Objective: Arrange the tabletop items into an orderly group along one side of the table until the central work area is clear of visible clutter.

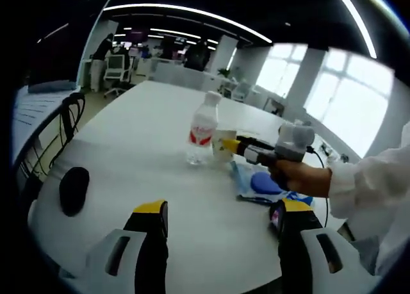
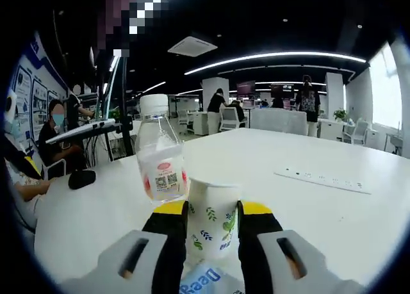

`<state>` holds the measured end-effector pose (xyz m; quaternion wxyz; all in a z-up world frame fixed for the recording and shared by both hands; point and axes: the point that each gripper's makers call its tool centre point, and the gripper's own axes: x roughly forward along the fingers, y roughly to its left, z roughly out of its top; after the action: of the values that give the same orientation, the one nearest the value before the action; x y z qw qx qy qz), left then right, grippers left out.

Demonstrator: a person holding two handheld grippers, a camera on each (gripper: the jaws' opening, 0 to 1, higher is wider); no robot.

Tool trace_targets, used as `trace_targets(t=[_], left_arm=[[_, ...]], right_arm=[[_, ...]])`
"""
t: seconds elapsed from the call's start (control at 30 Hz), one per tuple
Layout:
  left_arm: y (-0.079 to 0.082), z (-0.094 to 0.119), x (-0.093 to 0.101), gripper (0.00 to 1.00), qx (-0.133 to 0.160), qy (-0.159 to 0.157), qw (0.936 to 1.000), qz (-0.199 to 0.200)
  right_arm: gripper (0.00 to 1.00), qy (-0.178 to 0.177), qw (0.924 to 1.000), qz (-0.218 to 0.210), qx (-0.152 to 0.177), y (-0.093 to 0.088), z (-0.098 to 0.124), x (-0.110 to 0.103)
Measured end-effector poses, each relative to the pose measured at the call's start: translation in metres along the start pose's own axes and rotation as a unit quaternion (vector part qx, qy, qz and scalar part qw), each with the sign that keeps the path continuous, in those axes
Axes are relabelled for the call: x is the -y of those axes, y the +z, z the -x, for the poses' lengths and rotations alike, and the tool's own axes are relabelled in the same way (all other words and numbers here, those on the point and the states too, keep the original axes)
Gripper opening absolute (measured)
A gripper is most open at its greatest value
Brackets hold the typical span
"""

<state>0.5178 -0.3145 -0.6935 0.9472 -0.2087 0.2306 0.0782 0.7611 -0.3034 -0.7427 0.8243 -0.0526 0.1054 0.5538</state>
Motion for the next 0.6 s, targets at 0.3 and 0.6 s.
trace_targets(t=[0.3, 0.6], left_arm=[[-0.003, -0.003, 0.002, 0.66, -0.004, -0.004, 1.0, -0.003], [-0.002, -0.003, 0.003, 0.66, -0.002, -0.006, 1.0, 0.002]], right_arm=[[0.26, 0.007, 1.0, 0.006, -0.004, -0.009, 0.009, -0.004], [0.26, -0.002, 0.9998, -0.006, -0.021, -0.017, 0.016, 0.0]])
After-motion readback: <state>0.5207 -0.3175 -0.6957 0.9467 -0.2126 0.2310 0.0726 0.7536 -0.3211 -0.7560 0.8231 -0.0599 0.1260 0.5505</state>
